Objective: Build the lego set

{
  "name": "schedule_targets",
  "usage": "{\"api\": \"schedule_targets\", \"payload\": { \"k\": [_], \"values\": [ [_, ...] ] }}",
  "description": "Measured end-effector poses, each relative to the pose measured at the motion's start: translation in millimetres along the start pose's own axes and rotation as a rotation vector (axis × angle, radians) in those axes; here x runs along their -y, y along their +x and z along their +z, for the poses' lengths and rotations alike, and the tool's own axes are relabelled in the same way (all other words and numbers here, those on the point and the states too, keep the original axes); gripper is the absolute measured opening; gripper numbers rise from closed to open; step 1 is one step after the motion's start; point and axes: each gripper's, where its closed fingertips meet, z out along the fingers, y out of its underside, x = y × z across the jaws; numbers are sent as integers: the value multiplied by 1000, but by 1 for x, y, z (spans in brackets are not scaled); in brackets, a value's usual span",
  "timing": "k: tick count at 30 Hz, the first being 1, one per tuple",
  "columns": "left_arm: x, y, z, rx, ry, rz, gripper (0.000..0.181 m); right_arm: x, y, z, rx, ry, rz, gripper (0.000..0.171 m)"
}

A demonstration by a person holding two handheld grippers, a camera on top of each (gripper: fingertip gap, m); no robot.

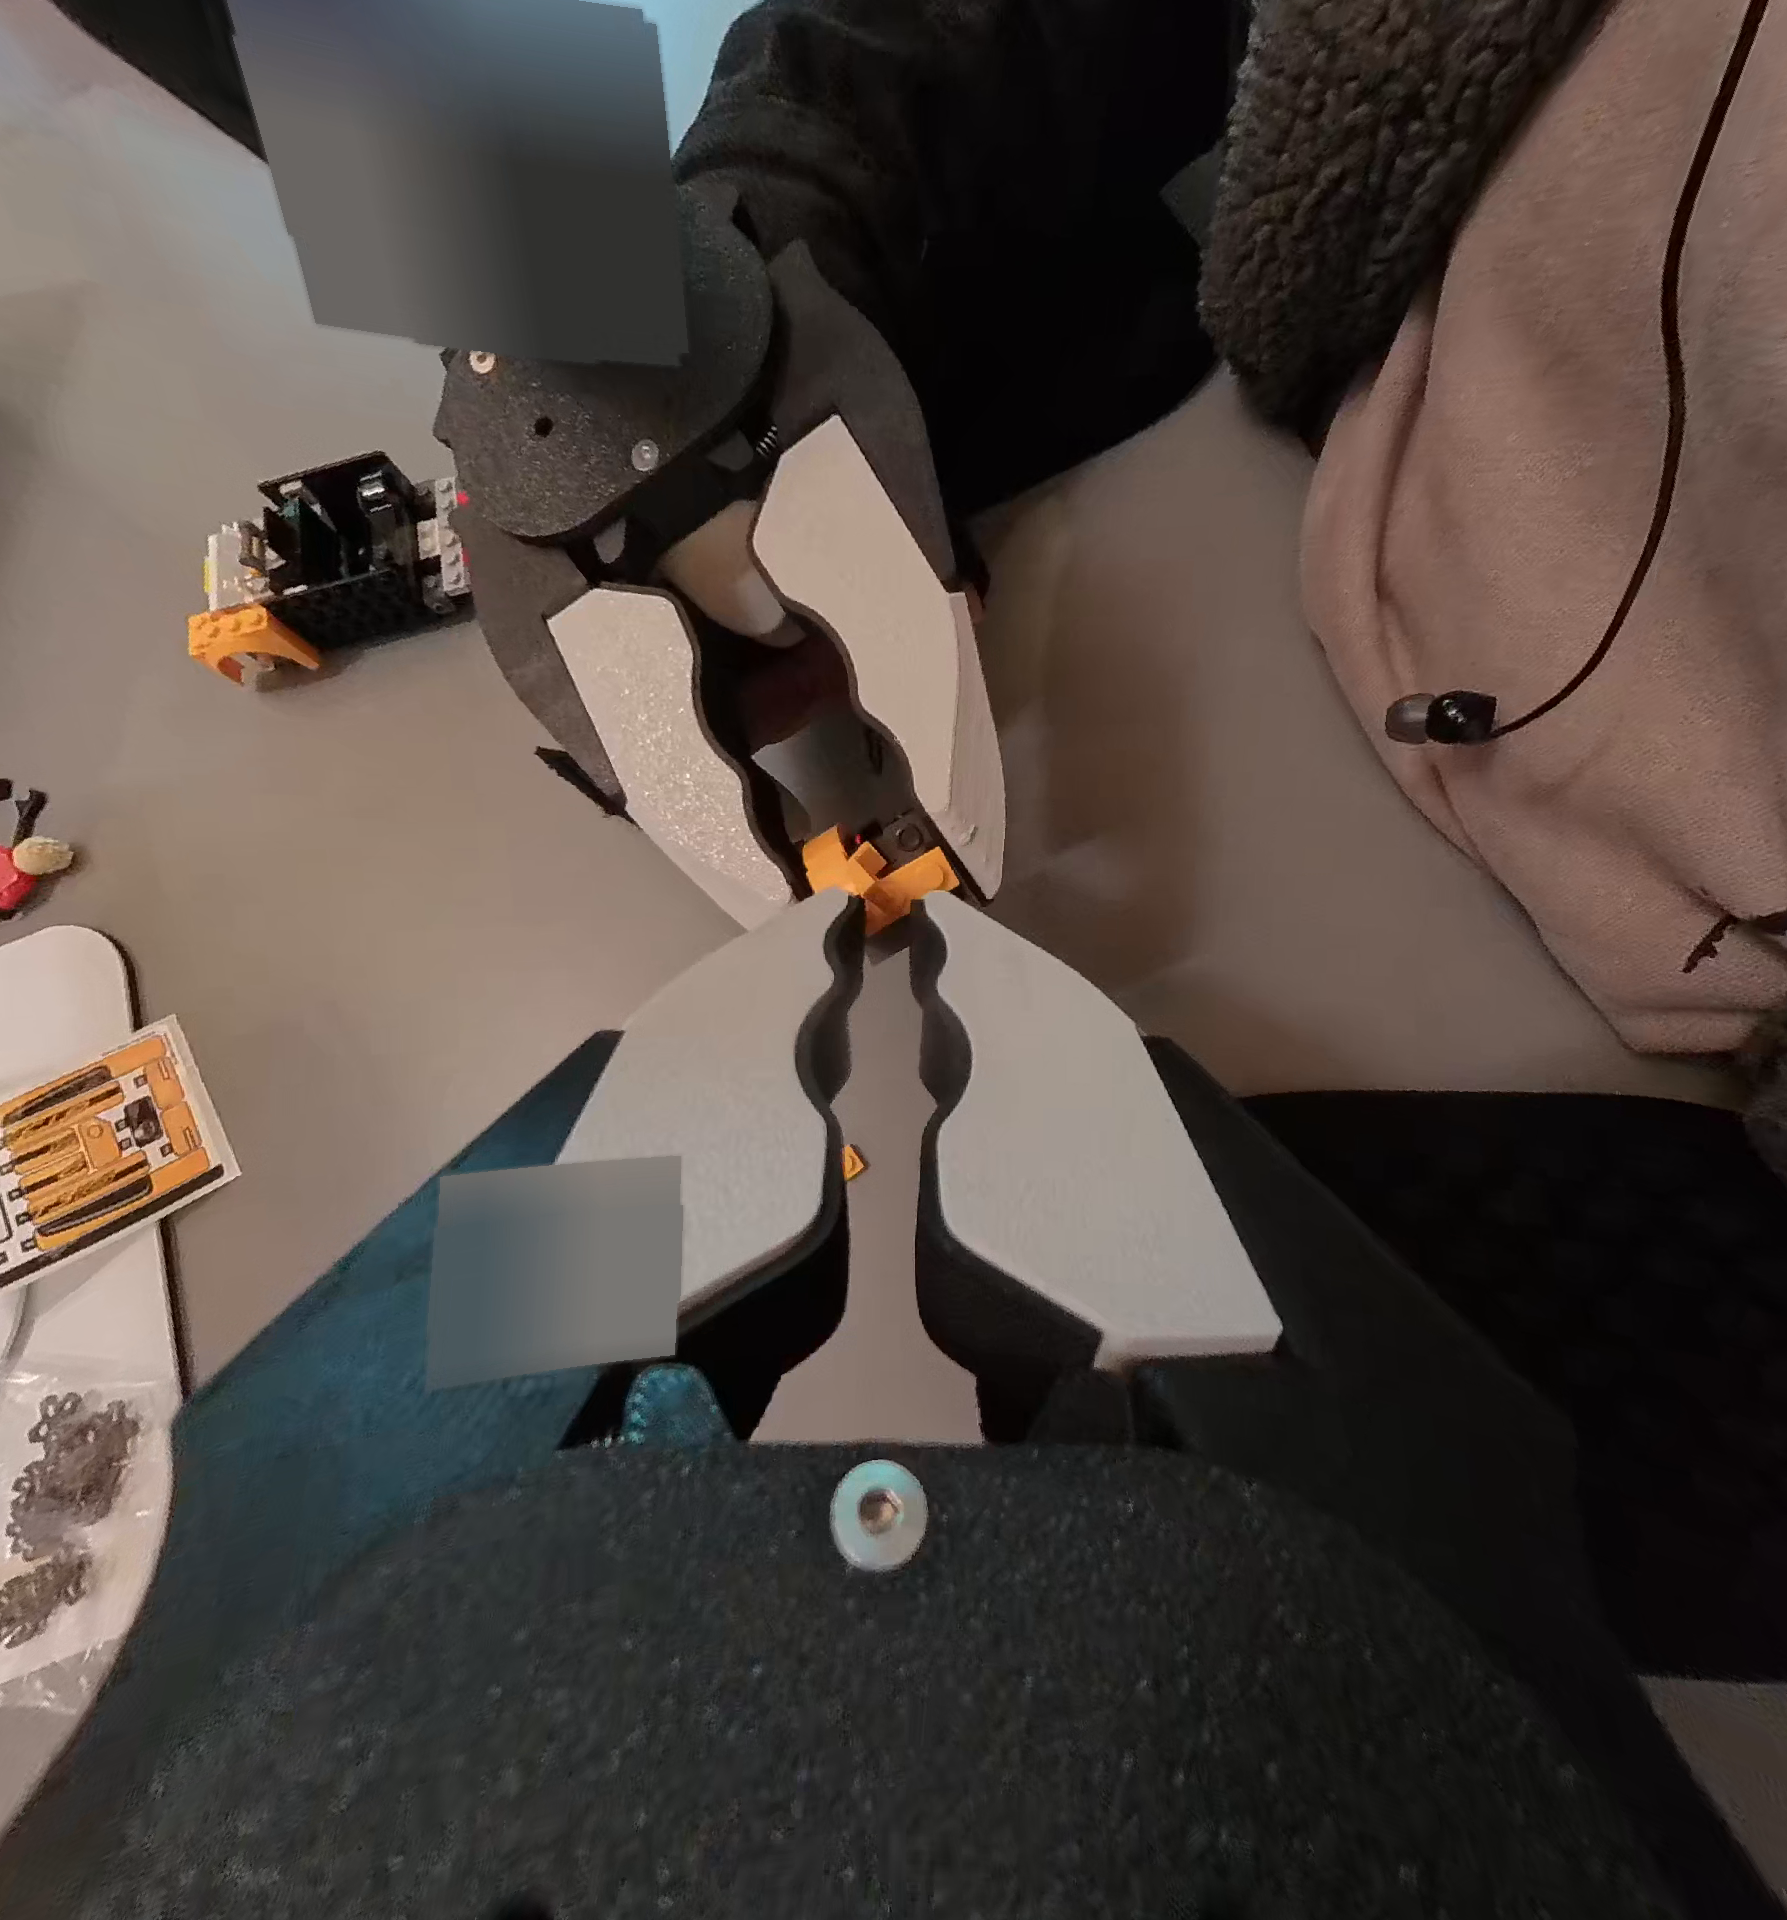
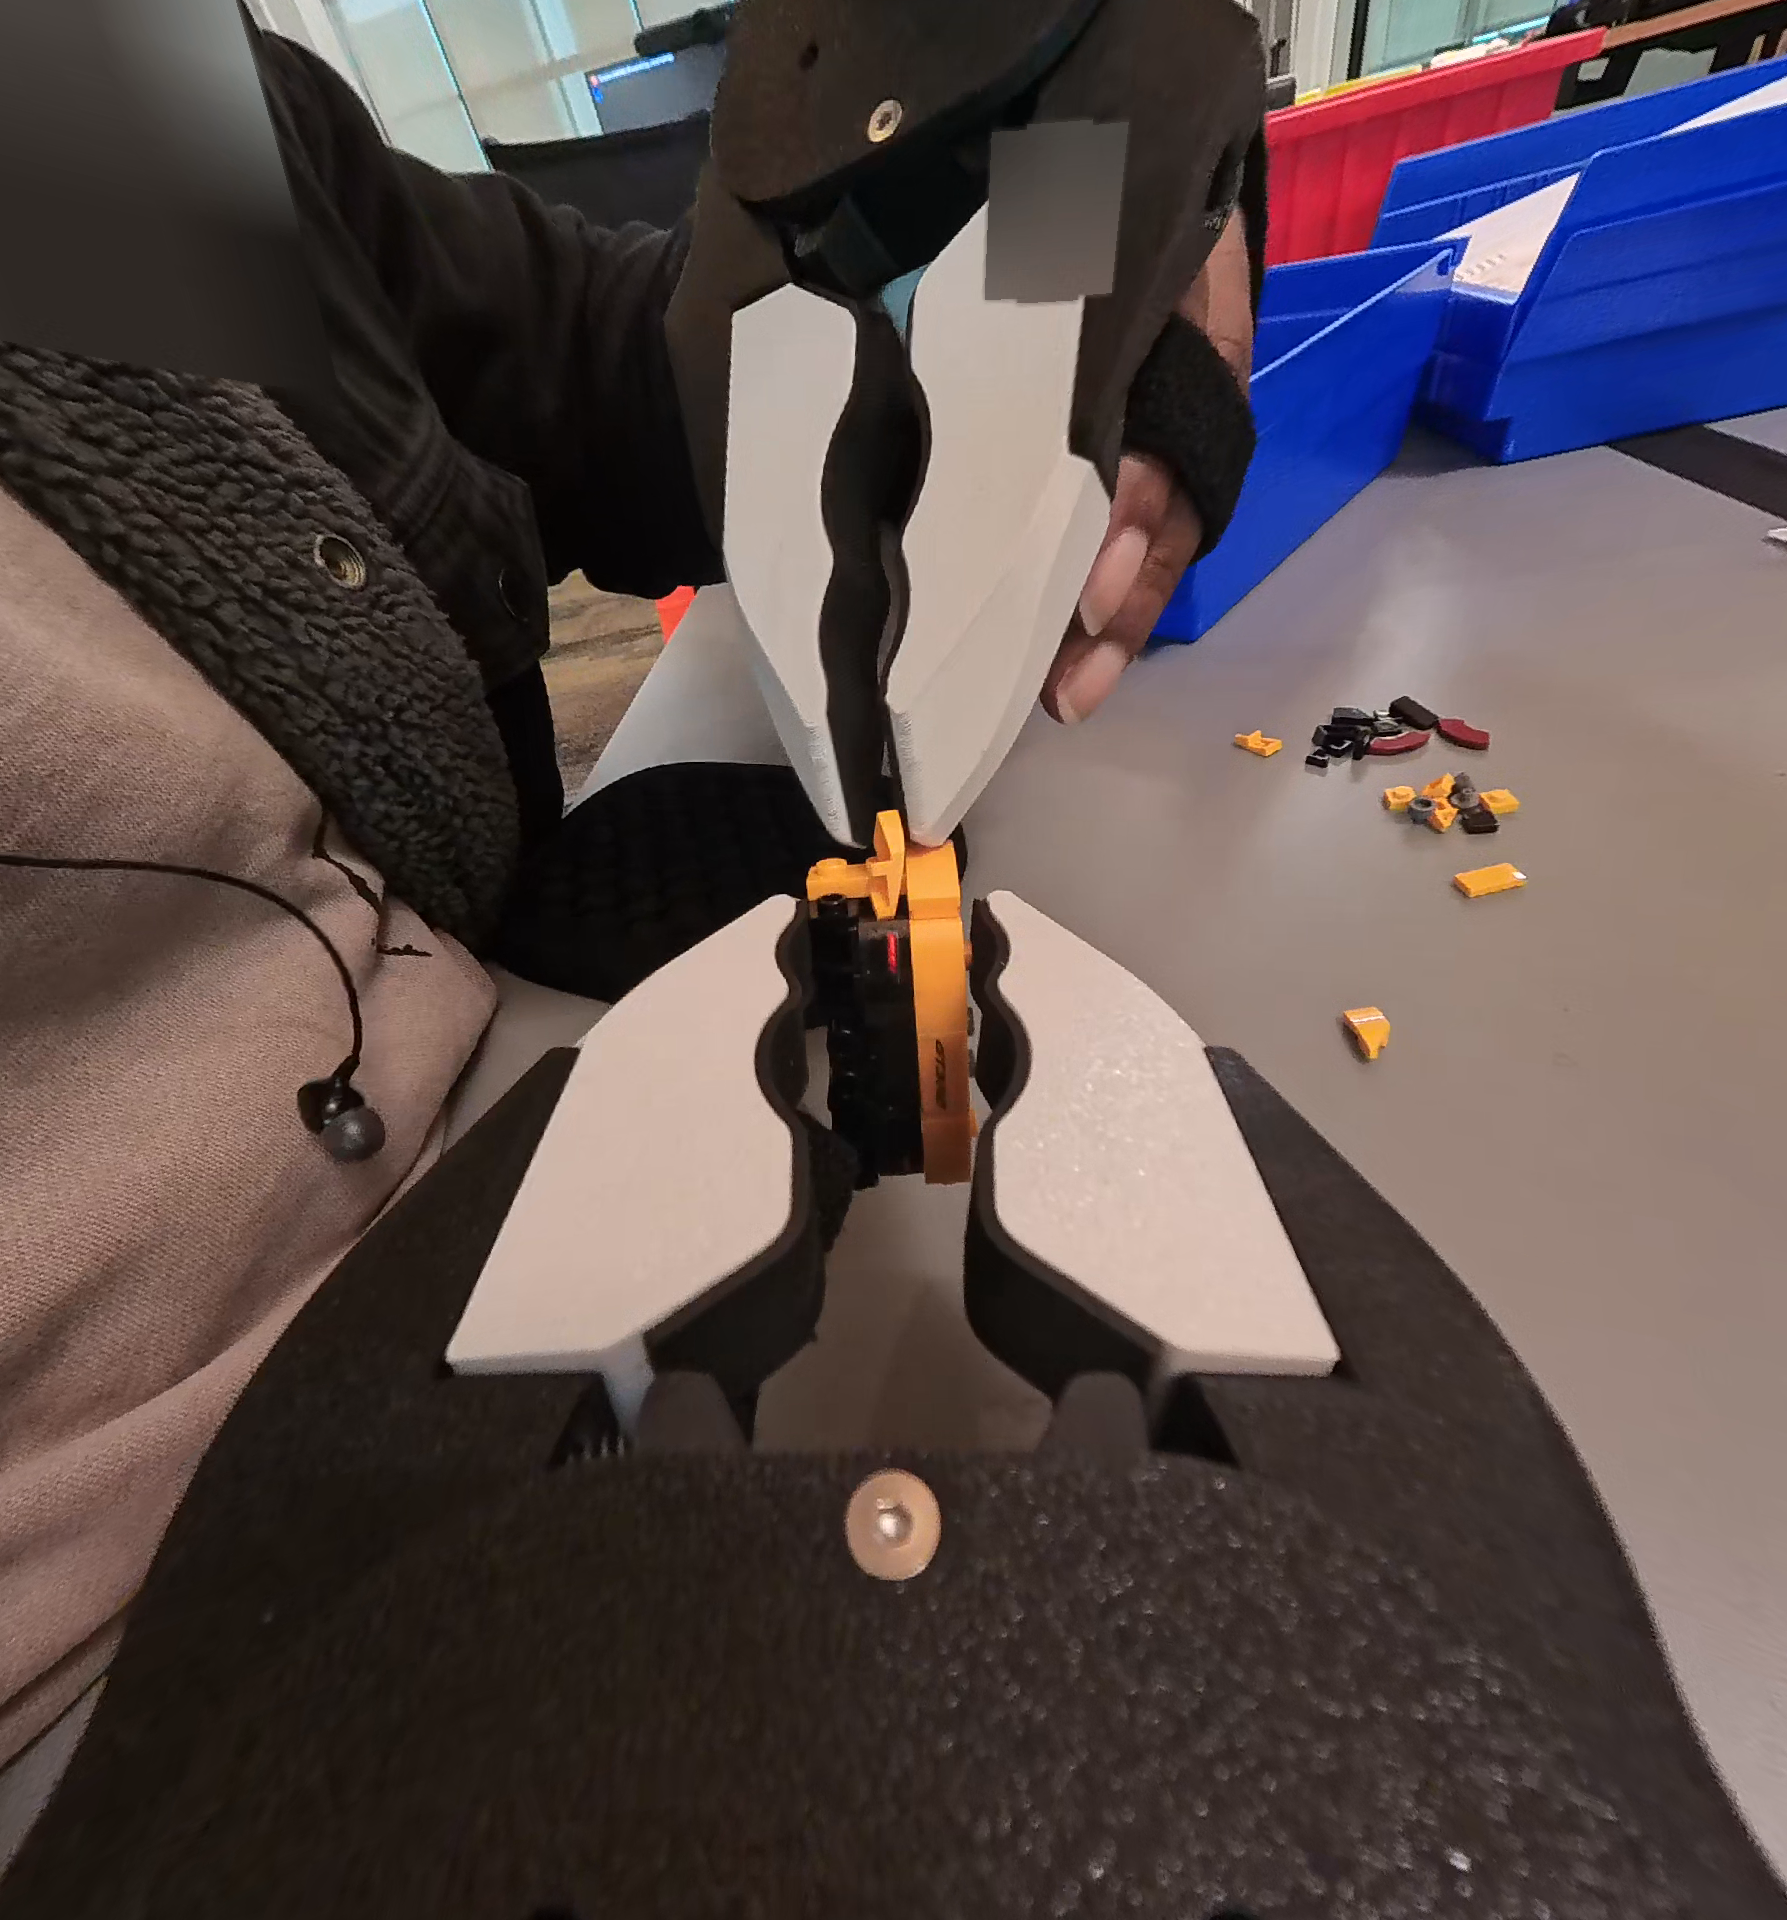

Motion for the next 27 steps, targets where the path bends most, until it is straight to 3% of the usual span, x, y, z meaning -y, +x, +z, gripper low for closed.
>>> {"api": "schedule_targets", "payload": {
  "k": [17, 22, 27],
  "values": [
    [3, -10, 1, 77, 29, -144, 8, -1, 4, 0, -31, -13, -13, 29],
    [7, -11, -1, 122, 23, -87, 3, 2, 5, -2, -31, 7, 2, 29],
    [13, -23, -8, 315, 6, 58, 3, 11, 7, -6, -24, 68, 48, 29]
  ]
}}
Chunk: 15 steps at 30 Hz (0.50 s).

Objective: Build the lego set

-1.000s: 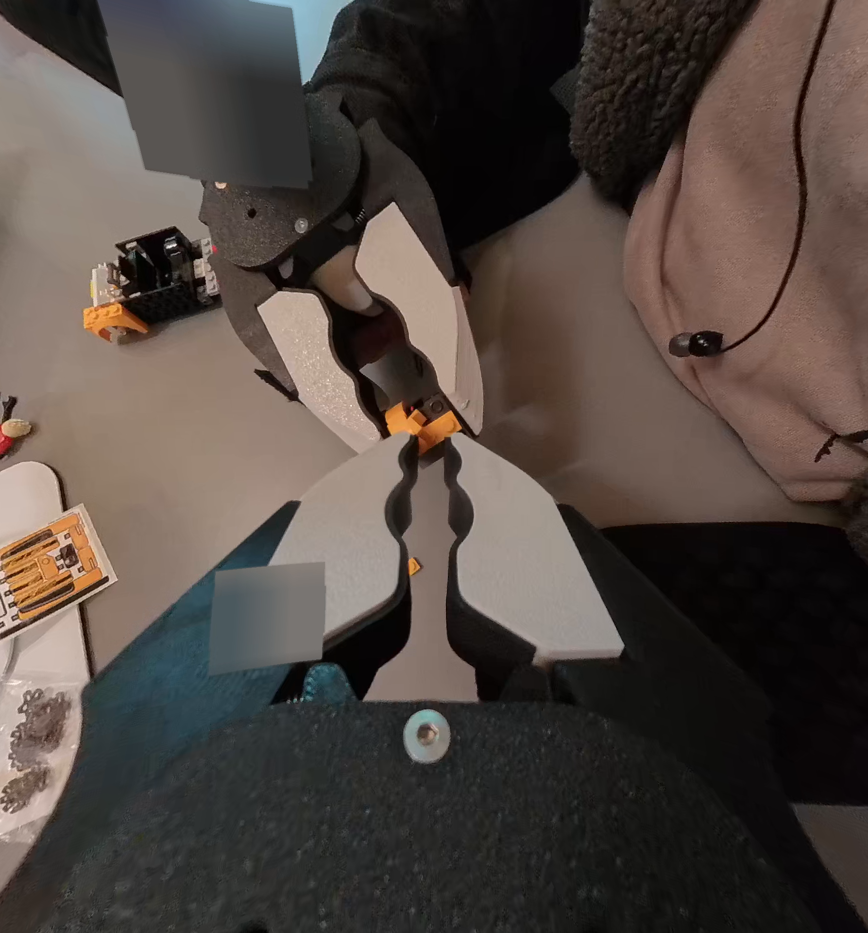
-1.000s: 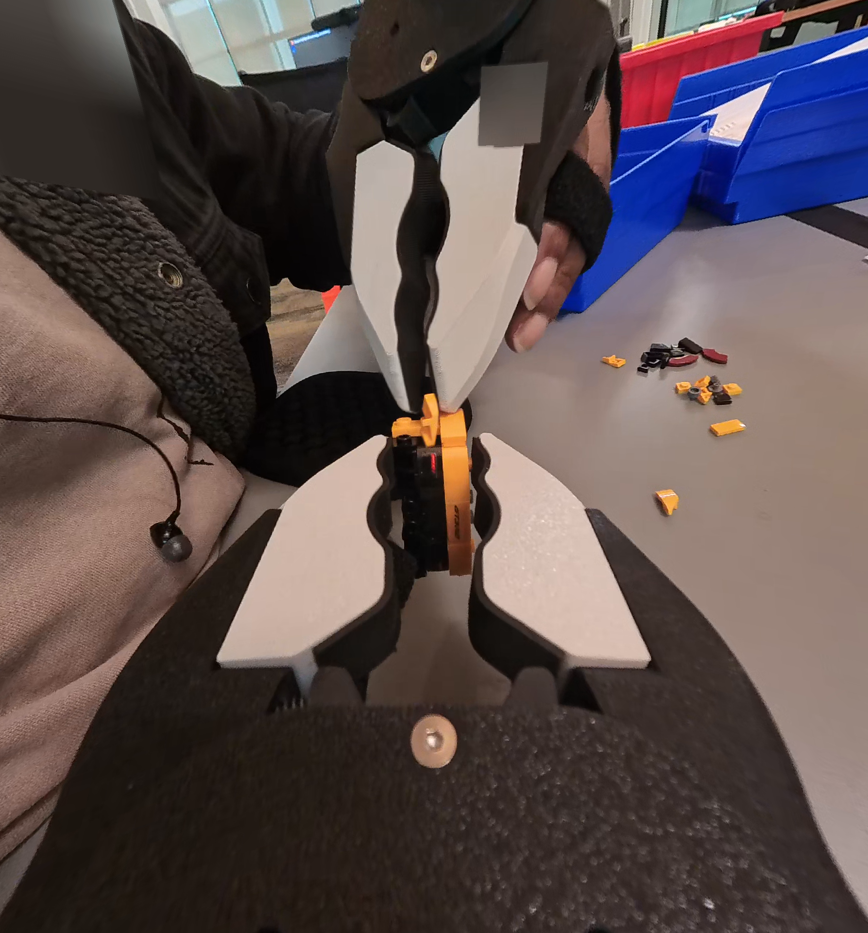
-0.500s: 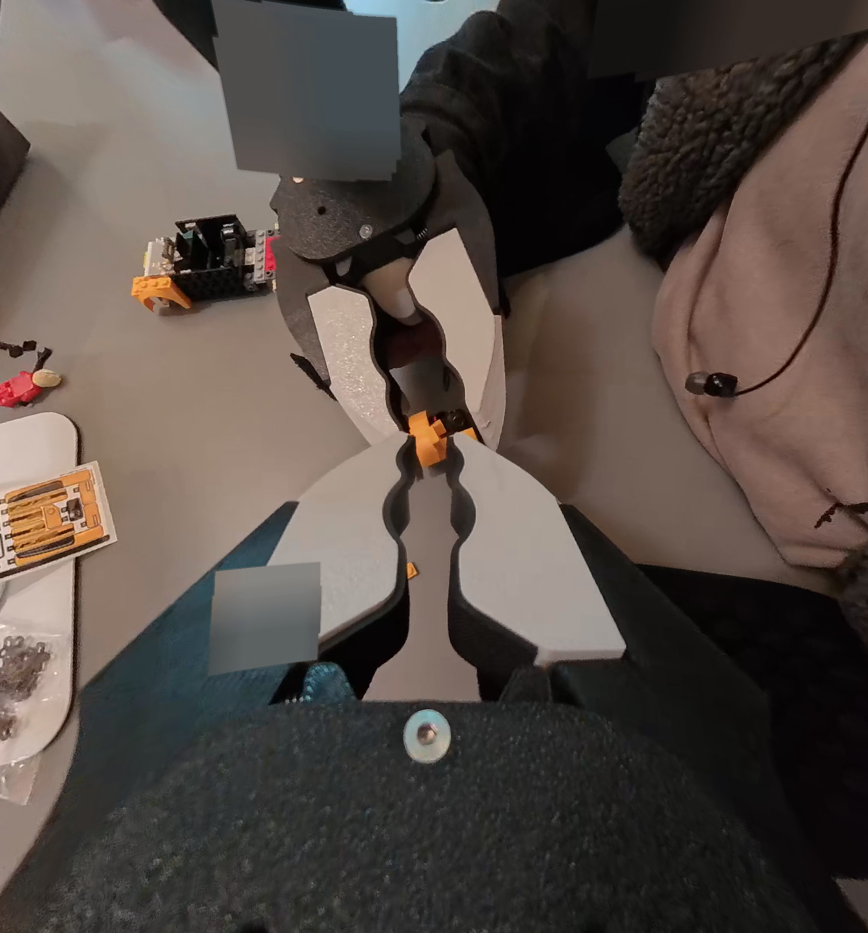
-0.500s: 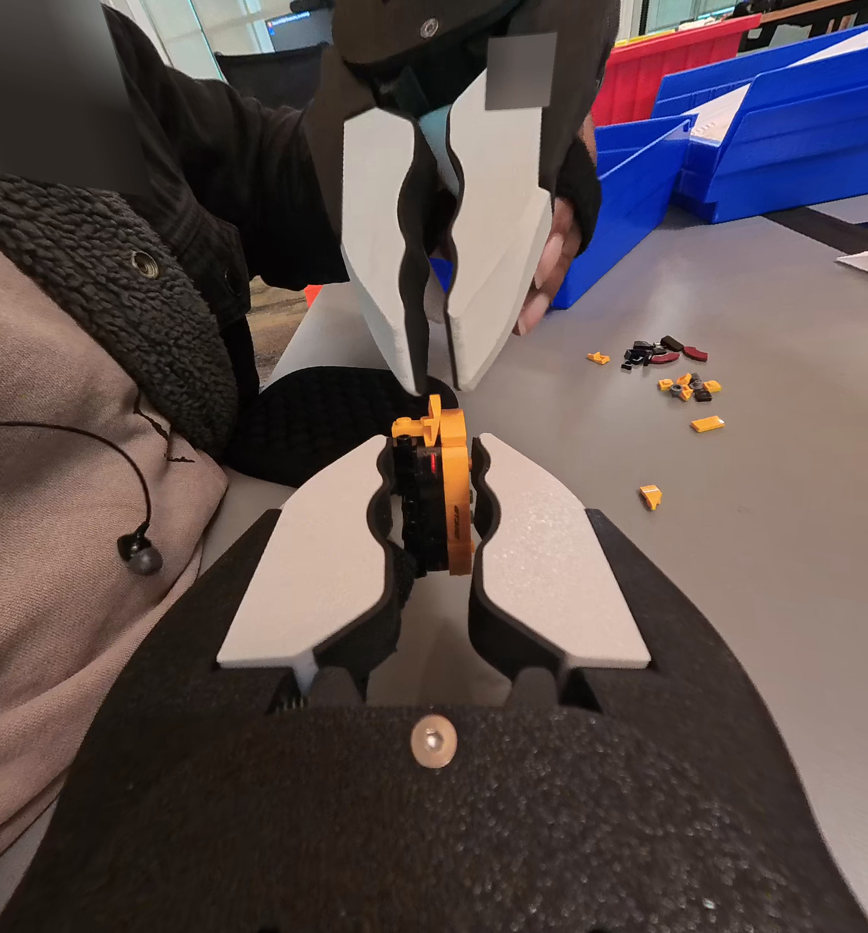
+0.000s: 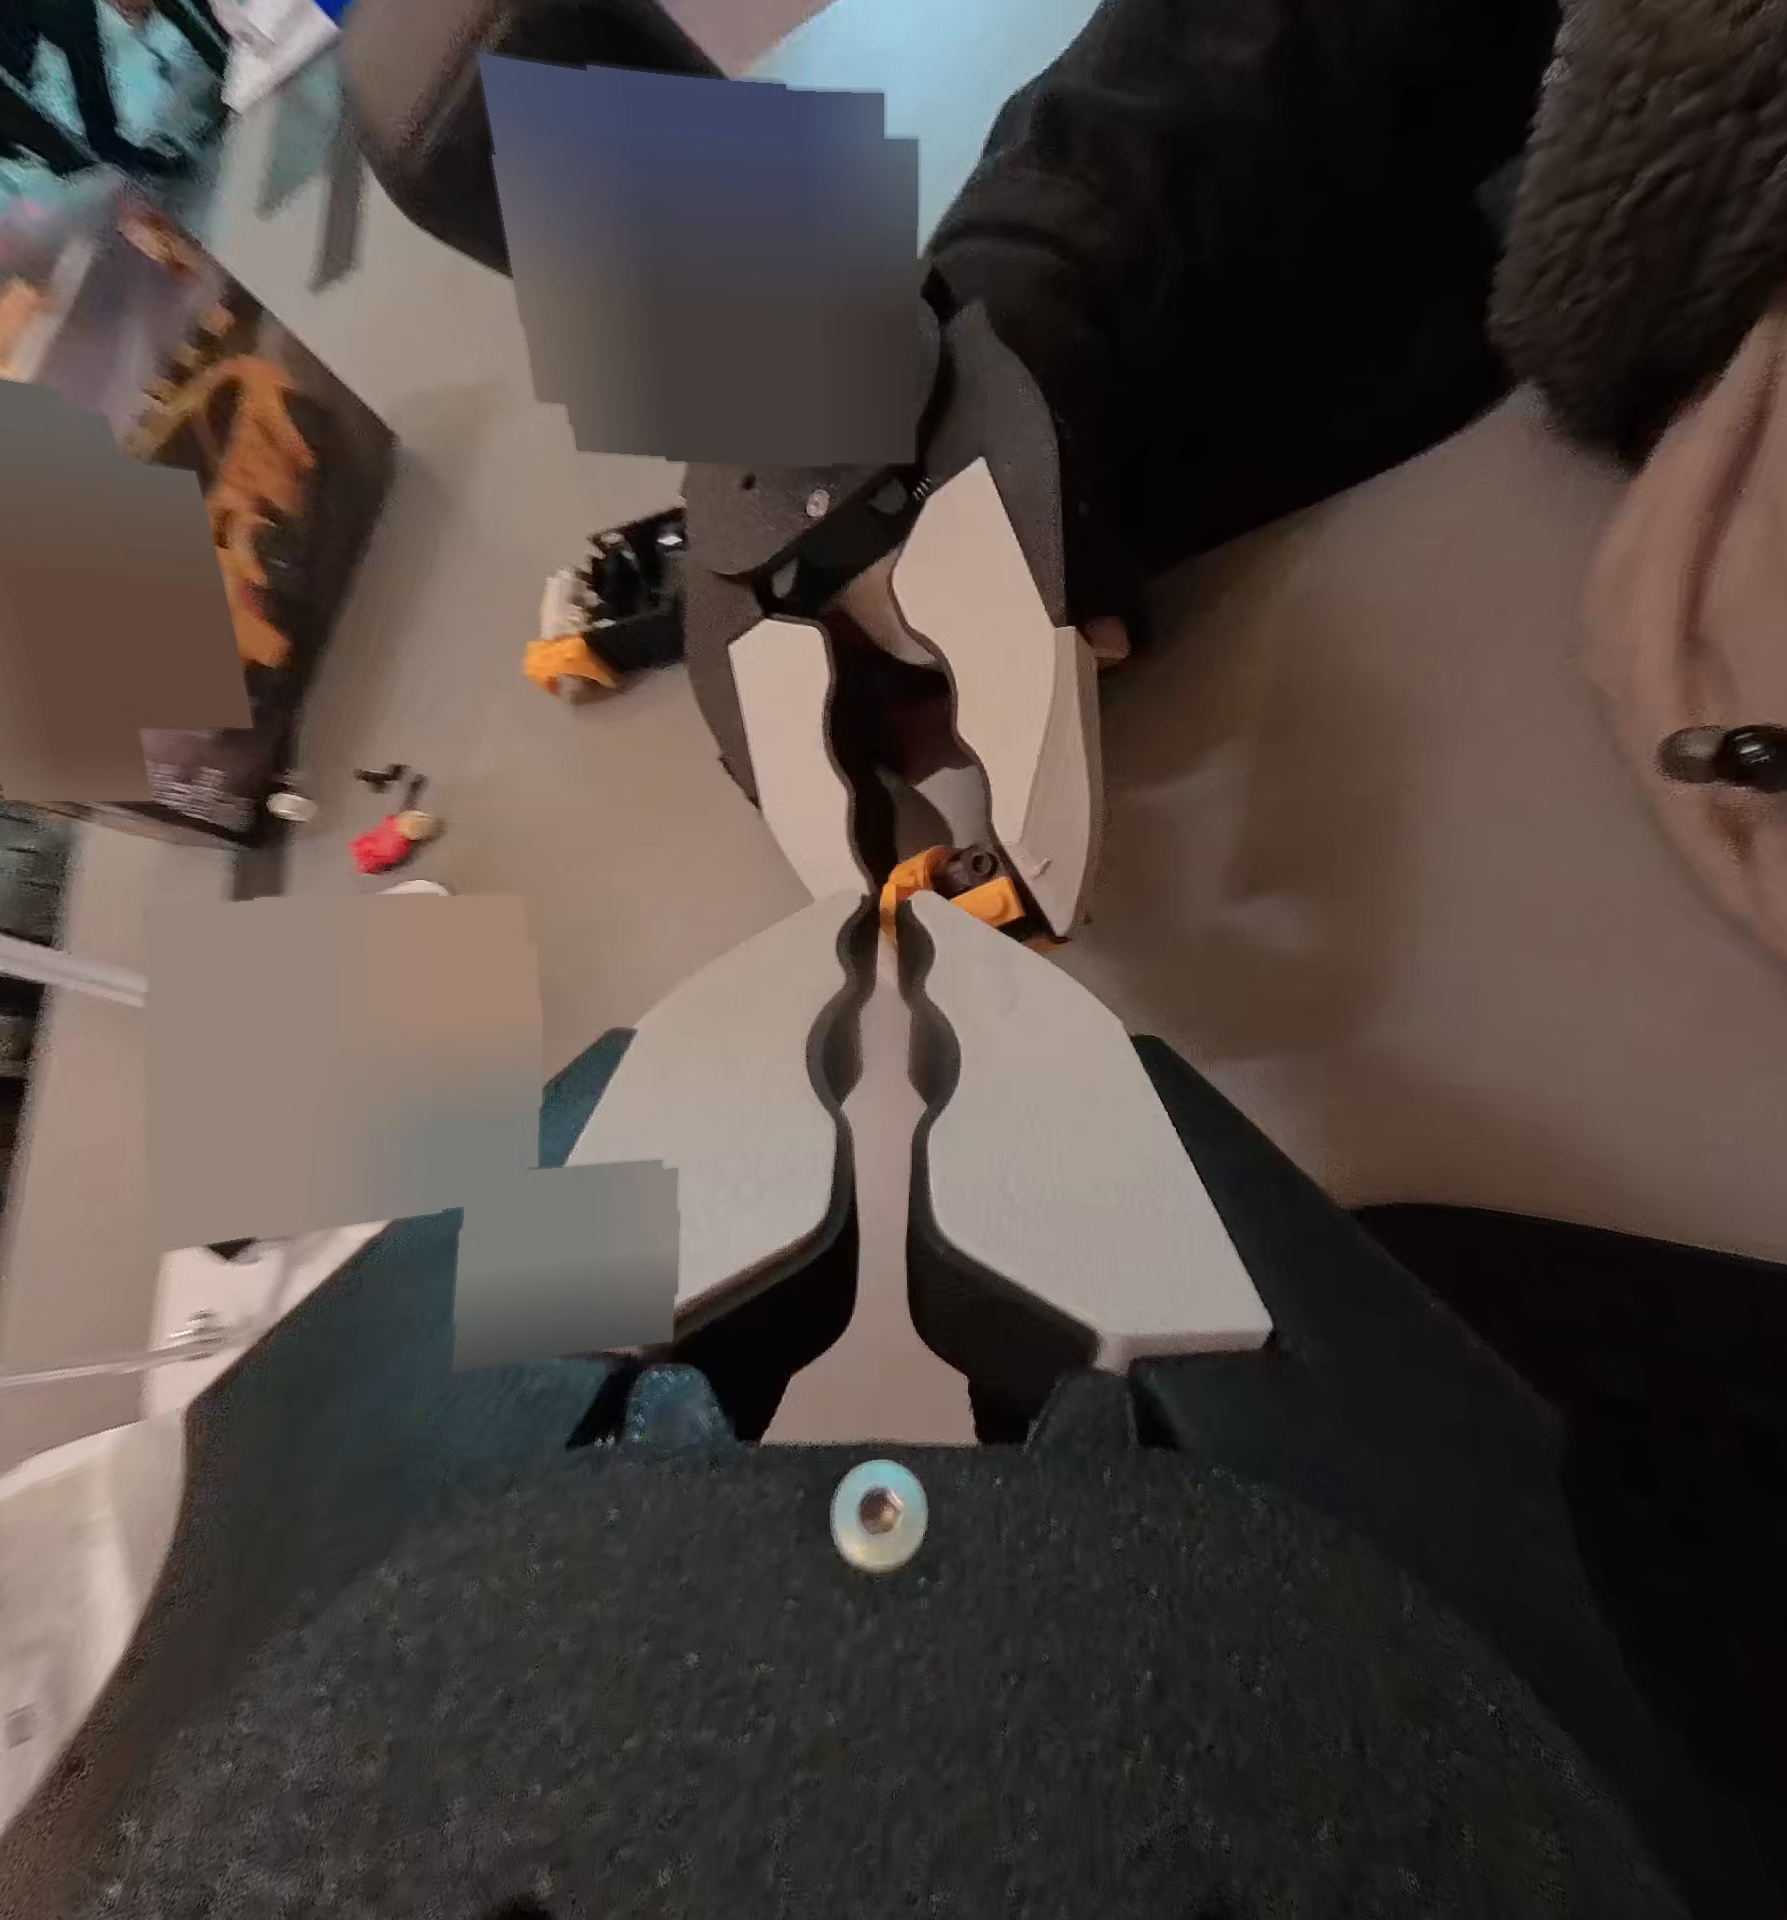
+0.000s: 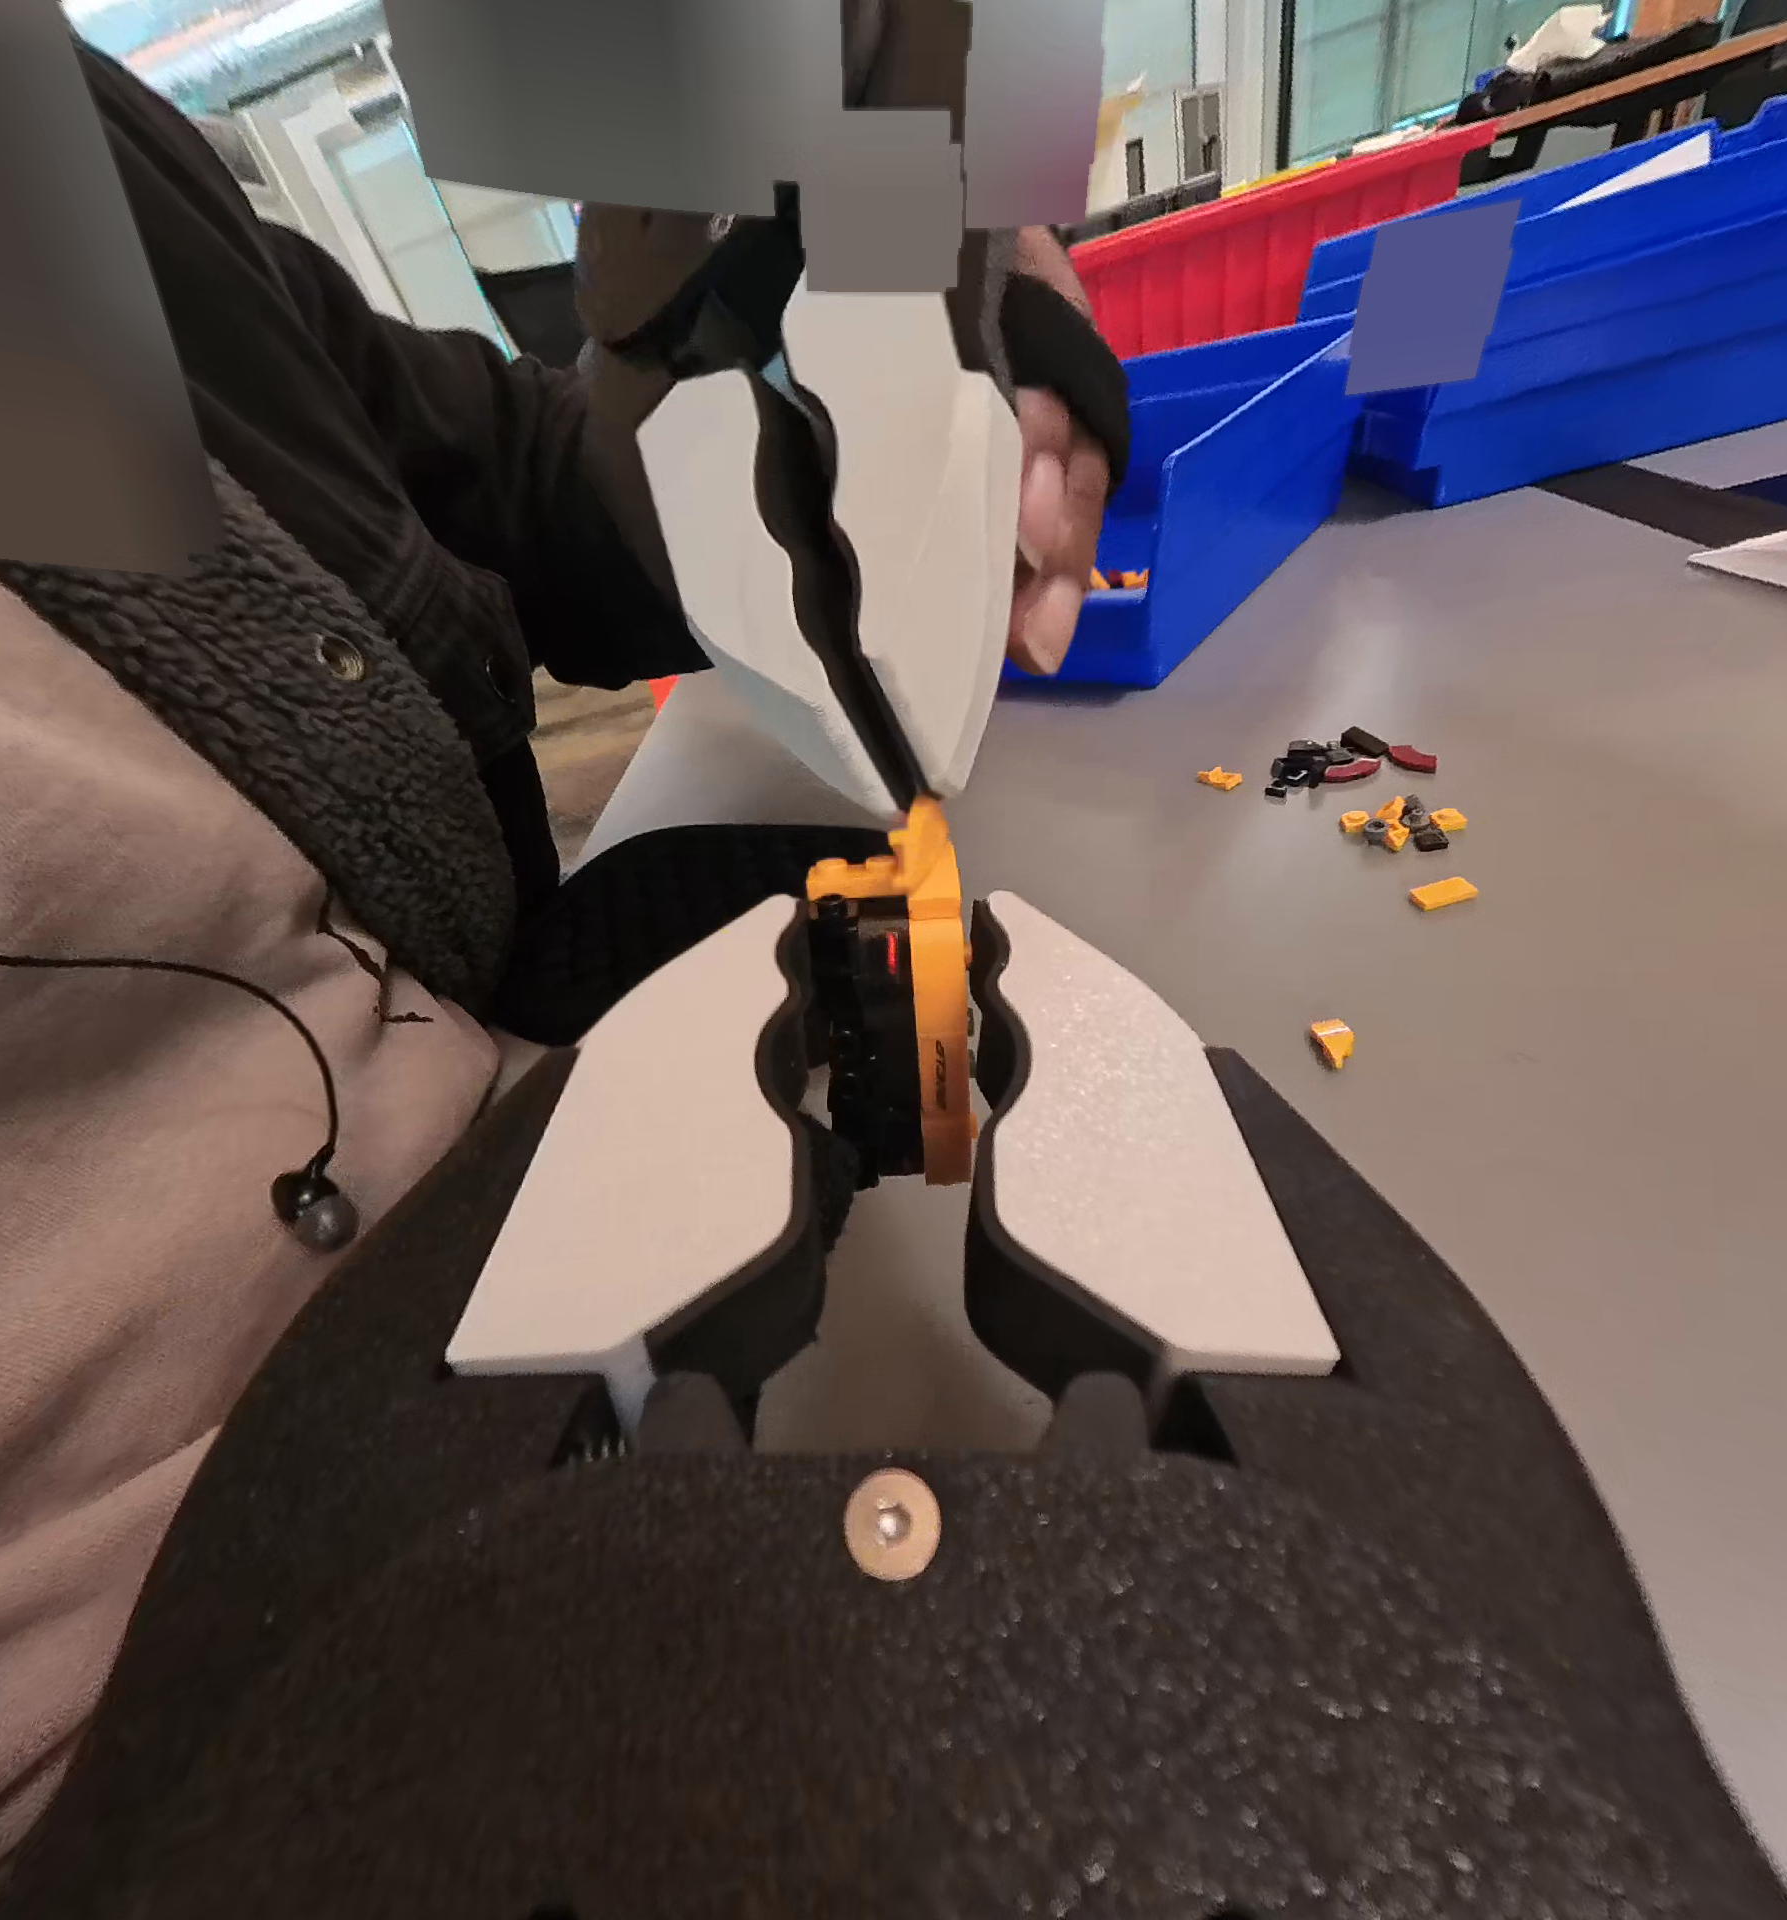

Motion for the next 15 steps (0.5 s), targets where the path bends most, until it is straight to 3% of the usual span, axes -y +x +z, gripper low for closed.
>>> {"api": "schedule_targets", "payload": {
  "k": [7, 15],
  "values": [
    [5, -6, -2, 192, -32, 259, 3, 9, 2, -4, 11, 62, 60, 29],
    [5, -1, 0, 207, -78, 379, 3, 10, 1, -5, 27, 71, 89, 29]
  ]
}}
